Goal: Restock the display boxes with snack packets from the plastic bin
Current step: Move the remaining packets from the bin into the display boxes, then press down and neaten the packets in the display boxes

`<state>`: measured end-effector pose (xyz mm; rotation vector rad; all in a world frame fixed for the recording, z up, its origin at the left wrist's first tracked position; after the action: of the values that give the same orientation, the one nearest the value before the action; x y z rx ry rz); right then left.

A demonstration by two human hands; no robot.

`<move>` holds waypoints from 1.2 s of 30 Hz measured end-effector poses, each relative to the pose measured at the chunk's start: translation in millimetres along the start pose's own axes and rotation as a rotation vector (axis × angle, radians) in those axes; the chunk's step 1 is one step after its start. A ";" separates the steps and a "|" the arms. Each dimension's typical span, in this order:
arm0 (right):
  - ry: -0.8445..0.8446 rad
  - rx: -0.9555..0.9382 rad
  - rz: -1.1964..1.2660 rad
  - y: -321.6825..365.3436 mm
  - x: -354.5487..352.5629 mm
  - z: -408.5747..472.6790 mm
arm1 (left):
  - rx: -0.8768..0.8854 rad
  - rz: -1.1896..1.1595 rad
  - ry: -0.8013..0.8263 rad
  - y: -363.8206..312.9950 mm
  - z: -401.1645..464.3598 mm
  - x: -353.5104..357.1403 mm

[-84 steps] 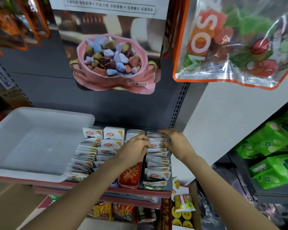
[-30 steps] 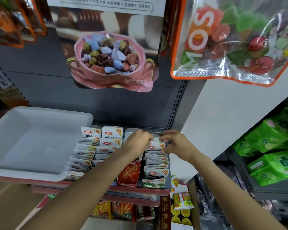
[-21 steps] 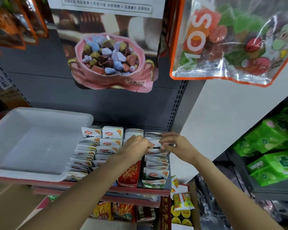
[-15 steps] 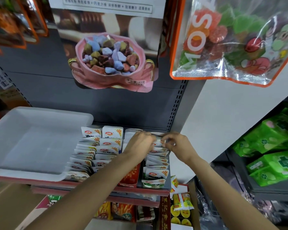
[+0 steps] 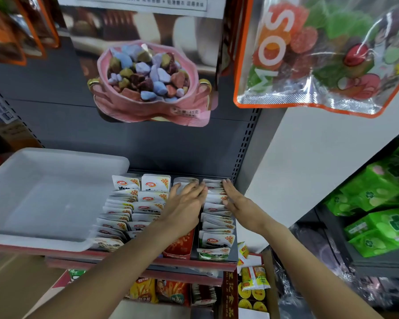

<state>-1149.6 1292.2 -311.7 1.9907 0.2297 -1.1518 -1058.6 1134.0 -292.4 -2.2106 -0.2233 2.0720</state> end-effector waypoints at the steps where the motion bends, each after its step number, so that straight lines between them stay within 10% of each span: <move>1: 0.005 0.003 0.016 -0.2 -1.3 -1.3 | 0.015 -0.045 -0.029 -0.8 0.2 1.6; 7: -0.328 0.003 -0.050 -5.9 -9.1 -13.0 | 0.110 -0.376 -0.139 4.7 -5.2 4.2; 30: -0.115 -0.085 -0.341 10.5 -5.0 -15.4 | 0.088 -0.445 0.001 2.4 -13.3 8.0; 36: -0.279 -0.062 -0.325 6.9 6.9 -19.4 | 0.057 -0.501 -0.083 3.3 -22.7 11.1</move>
<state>-1129.6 1300.0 -308.4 1.7544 0.4493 -1.5914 -1035.1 1133.3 -302.4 -1.7978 -0.6417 1.8592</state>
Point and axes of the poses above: each hand's wrist, its own z-axis towards the middle knuckle, its own x-axis out of the palm, y = z × x, the point moved 1 cm from there along z, towards the middle knuckle, and after that the axes turned 8 degrees about -z, right-handed, at the moved point
